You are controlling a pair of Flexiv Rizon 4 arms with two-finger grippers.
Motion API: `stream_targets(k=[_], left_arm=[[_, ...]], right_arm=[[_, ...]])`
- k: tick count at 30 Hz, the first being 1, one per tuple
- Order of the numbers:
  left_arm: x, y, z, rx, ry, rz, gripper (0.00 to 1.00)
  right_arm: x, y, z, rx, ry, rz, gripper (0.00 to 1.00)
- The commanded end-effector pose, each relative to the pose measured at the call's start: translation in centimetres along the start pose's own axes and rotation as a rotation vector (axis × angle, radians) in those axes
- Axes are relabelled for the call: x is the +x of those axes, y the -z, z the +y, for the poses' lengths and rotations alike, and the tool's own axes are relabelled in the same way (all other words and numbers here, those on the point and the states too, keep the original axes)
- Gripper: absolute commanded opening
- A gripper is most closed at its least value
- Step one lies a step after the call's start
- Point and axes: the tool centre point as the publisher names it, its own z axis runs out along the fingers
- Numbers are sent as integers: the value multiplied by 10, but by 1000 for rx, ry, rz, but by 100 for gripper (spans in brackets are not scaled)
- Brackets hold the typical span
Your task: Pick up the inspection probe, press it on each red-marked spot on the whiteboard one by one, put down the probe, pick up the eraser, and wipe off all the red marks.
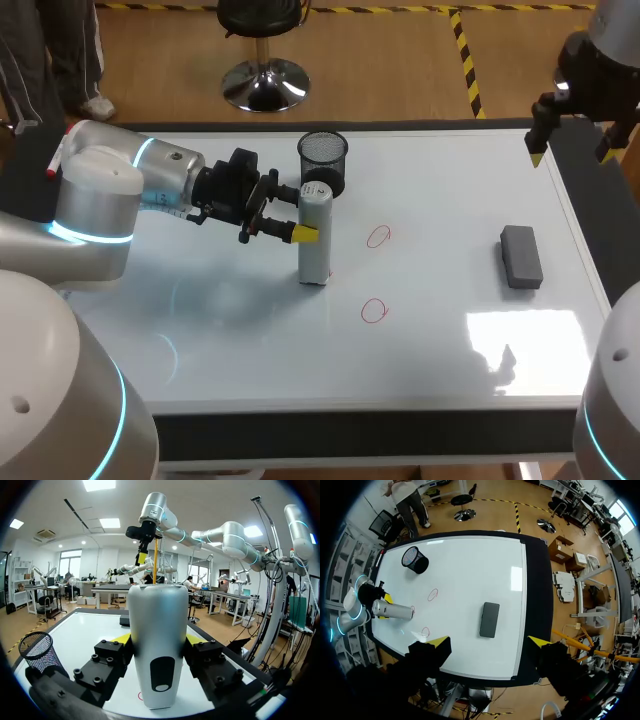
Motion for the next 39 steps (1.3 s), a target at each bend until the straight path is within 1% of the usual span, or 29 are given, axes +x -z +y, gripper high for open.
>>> stream_targets(k=[1,5,8,14,20,22,23,27,30,33,39], left_arm=[[-1,-2,10,0,1,2,0],[-1,-2,10,0,1,2,0],[-1,-2,10,0,1,2,0],[-1,-2,10,0,1,2,0],[-1,-2,10,0,1,2,0],[-1,-2,10,0,1,2,0],[-1,-2,10,0,1,2,0],[-1,-2,10,0,1,2,0],[-1,-2,10,0,1,2,0],[-1,-2,10,0,1,2,0],[-1,-2,10,0,1,2,0]], right_arm=[[-1,1,-1,0,1,1,100],[-4,-5,-1,5,-2,49,100],[-4,-9,-4,2,-1,57,100],[-1,-19,-12,-7,-6,58,100],[2,-33,-12,-2,-26,42,100],[3,-38,-12,-39,-64,14,100],[4,-42,-12,-37,-75,12,100],[4,-55,-10,-33,-105,15,100],[5,-64,-8,-33,-105,17,100],[4,-68,-7,-53,-97,35,100],[6,-87,-3,-39,-85,48,100]])
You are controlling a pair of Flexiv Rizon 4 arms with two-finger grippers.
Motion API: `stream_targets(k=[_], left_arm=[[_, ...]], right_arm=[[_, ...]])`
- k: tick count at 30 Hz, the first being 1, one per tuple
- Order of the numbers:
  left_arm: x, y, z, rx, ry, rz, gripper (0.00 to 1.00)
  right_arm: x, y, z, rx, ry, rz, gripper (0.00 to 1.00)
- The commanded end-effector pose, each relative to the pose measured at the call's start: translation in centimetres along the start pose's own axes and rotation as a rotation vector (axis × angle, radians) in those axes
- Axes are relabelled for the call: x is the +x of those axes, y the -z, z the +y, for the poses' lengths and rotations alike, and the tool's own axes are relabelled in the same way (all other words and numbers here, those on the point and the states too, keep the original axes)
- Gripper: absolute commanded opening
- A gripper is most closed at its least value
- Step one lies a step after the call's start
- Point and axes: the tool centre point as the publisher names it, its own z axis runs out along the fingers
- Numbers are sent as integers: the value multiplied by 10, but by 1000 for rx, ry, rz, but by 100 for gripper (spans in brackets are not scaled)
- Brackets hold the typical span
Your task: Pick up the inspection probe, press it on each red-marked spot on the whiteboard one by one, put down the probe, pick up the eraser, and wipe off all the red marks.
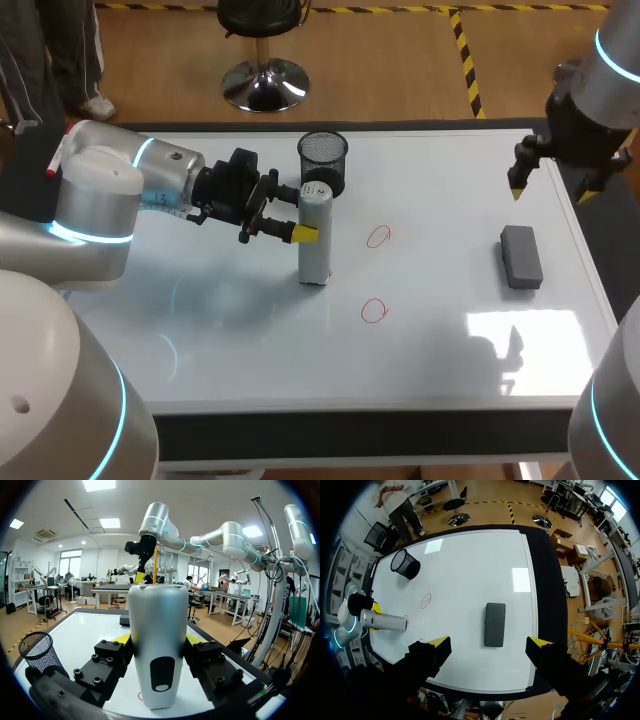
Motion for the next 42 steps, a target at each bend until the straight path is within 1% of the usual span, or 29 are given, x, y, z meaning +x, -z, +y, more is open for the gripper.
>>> stream_targets(k=[1,7,15,20,24,34,42], left_arm=[[-1,-2,10,0,1,2,0],[-1,-2,10,0,1,2,0],[-1,-2,10,0,1,2,0],[-1,-2,10,0,1,2,0],[-1,-2,10,0,1,2,0],[-1,-2,10,0,1,2,0],[-1,-2,10,0,1,2,0]], right_arm=[[-1,-17,4,20,10,23,100],[-3,-37,6,46,2,25,100],[-8,-52,10,71,-12,28,100],[-8,-64,11,102,-13,31,100],[-9,-73,11,115,-15,30,100],[-18,-92,7,147,-26,27,100],[-22,-104,4,169,-27,44,100]])
